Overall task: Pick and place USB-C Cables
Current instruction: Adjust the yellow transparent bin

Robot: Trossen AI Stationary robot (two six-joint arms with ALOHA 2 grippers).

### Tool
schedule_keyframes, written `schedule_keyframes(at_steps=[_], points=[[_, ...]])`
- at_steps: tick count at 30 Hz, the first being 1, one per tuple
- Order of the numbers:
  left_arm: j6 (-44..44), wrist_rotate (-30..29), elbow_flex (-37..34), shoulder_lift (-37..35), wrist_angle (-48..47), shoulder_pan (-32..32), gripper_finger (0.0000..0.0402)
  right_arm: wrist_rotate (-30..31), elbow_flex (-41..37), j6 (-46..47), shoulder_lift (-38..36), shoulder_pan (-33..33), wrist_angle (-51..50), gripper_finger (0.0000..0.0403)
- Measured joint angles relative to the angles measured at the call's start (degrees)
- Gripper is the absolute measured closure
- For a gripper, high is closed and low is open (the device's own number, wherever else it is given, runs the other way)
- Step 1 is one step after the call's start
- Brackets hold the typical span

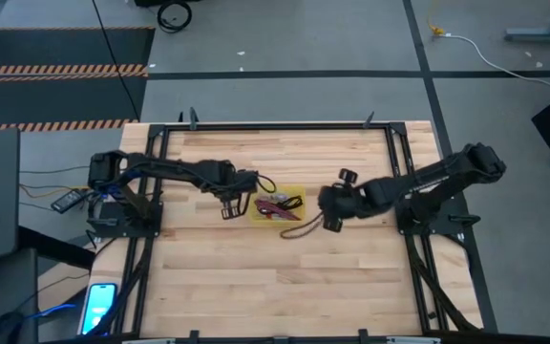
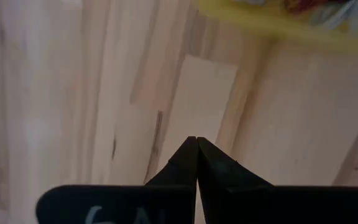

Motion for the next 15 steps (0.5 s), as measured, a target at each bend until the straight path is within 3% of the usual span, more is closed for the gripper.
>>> schedule_keyframes(at_steps=[6, 9, 15], points=[[0.7, 4.1, -3.6, 0.0, 2.7, 2.7, 0.0395, -12.4, 0.0, -9.9, 0.0, -8.2, 5.5, 0.0401], [2.1, 7.1, -4.5, 0.0, 4.8, 3.3, 0.0395, -15.7, 0.0, -10.9, 0.0, -12.2, 4.7, 0.0401], [3.0, 7.5, -4.7, 0.0, 5.3, 4.5, 0.0399, -21.9, 0.0, -13.5, 0.9, -17.6, 2.2, 0.0402]])
